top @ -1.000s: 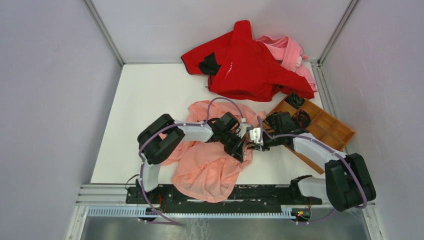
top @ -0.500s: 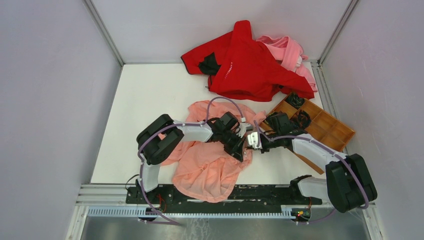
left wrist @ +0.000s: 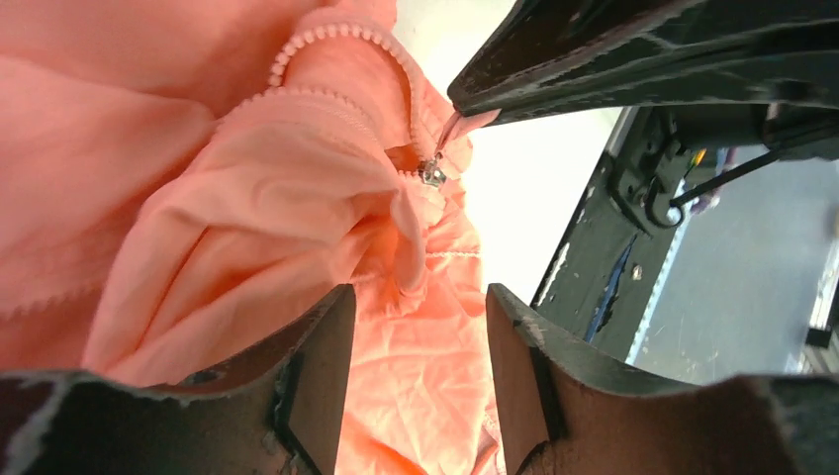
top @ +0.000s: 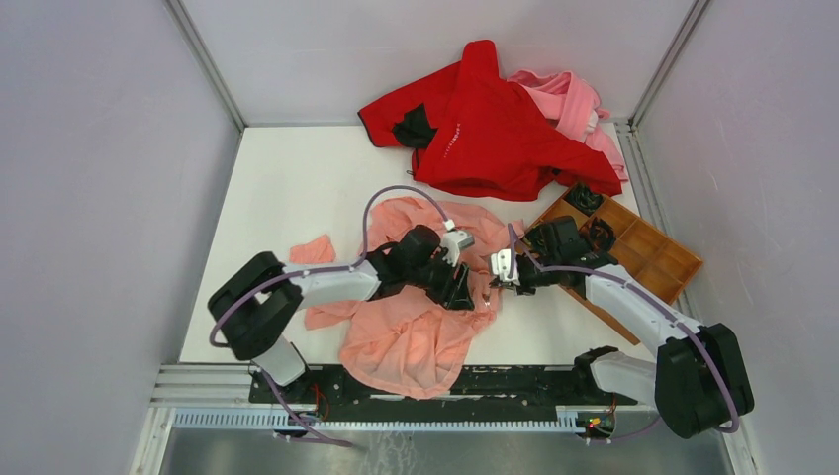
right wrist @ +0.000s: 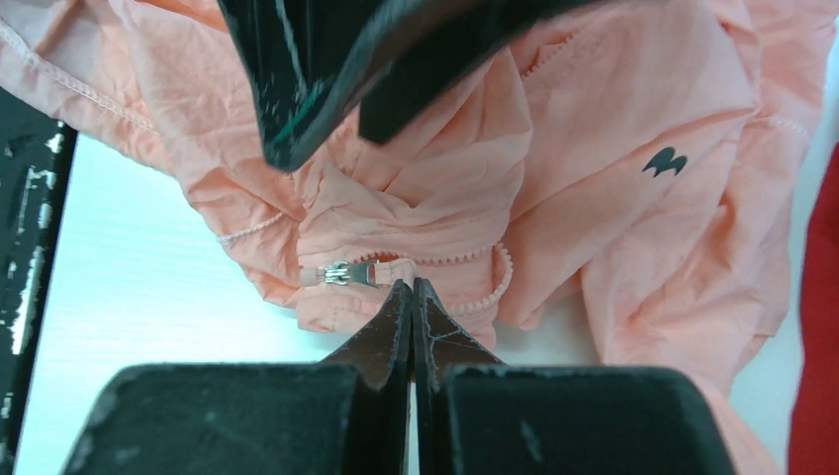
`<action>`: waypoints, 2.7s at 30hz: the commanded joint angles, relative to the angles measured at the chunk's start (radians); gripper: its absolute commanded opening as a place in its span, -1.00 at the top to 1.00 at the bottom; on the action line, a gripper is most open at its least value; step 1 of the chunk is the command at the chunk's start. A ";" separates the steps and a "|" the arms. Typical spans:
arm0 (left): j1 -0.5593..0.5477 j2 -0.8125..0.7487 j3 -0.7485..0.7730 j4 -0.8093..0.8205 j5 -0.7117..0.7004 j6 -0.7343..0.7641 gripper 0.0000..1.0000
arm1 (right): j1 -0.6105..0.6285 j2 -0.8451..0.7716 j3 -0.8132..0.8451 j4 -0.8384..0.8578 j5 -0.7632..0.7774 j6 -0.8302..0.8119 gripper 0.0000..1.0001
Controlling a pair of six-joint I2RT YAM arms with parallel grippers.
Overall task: Zip up the jacket
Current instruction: Zip the zipper on the jacket.
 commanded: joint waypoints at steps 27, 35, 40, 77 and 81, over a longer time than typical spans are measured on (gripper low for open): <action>-0.271 -0.373 -0.464 0.586 -0.779 -0.576 -0.11 | 0.004 -0.087 -0.042 0.099 -0.036 0.242 1.00; -0.455 -0.243 -0.474 0.727 -1.019 -0.799 -0.01 | 0.004 -0.127 -0.084 0.189 0.013 0.314 1.00; -0.496 -0.070 -0.470 0.948 -1.071 -0.912 -0.06 | 0.006 -0.125 -0.079 0.188 -0.036 0.354 1.00; -0.469 0.432 -0.399 1.477 -1.182 -1.097 0.20 | 0.018 -0.110 -0.066 0.172 -0.109 0.406 1.00; -0.461 0.449 -0.398 1.516 -1.173 -1.060 0.21 | 0.018 -0.106 -0.066 0.171 -0.109 0.406 1.00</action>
